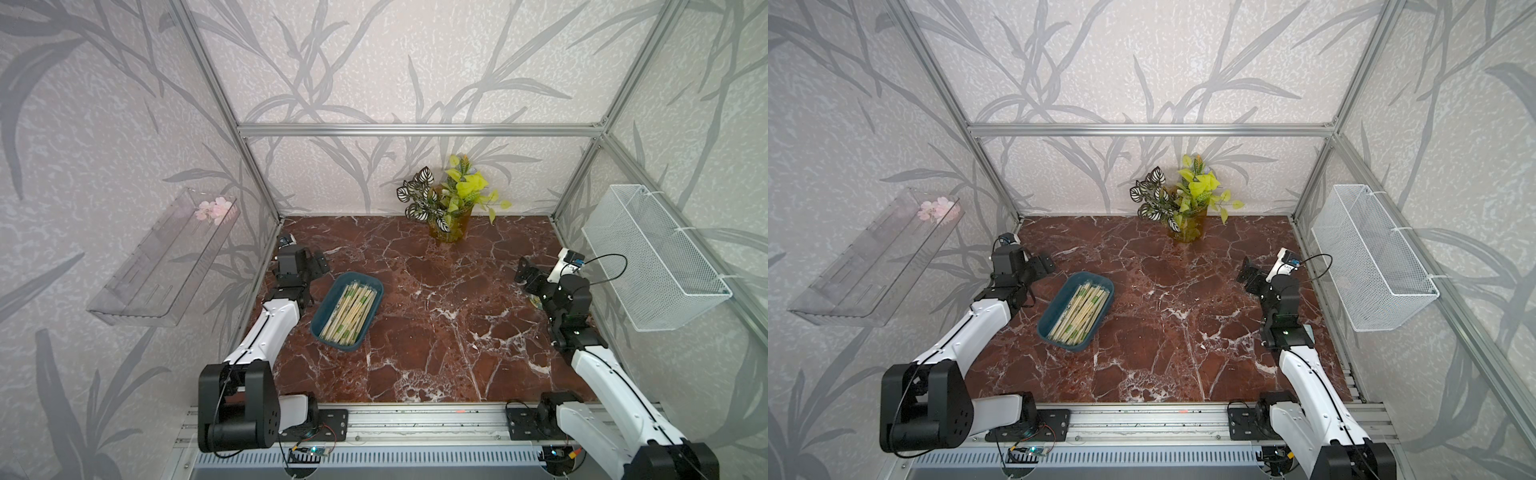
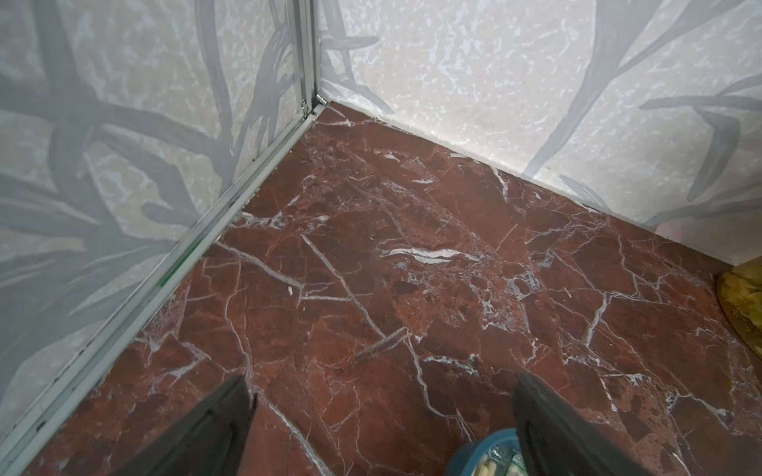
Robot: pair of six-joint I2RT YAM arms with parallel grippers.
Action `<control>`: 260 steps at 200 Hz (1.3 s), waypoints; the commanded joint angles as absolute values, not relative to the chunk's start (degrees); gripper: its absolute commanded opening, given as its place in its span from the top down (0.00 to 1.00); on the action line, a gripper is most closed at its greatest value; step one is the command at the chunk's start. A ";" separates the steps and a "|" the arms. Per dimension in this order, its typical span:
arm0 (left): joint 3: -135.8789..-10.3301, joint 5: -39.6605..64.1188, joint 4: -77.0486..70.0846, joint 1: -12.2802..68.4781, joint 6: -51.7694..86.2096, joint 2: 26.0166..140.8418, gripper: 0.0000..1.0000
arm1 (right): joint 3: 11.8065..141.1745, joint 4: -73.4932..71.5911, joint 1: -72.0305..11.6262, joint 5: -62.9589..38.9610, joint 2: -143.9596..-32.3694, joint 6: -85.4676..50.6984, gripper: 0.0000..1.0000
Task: Take the paired disposable chopsticks out of the storage box
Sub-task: Move the storage box to the center of the board.
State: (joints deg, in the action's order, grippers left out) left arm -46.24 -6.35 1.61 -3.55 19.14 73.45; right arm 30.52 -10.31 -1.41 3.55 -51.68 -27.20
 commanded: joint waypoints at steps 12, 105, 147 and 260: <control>-45.91 -3.24 15.22 -3.90 24.65 72.28 0.00 | 36.26 4.13 -1.56 -10.14 -55.29 -34.48 0.00; -44.40 10.61 19.86 -3.88 29.35 76.23 0.00 | 46.42 28.78 -19.33 -4.06 -64.89 -26.41 0.00; -44.48 13.82 19.12 -3.81 29.97 77.83 0.00 | 57.63 48.41 -26.77 12.52 -73.06 -23.02 0.01; -34.00 22.46 10.22 2.52 44.22 71.19 0.00 | 57.01 39.30 -26.81 -3.15 -73.56 -25.75 0.01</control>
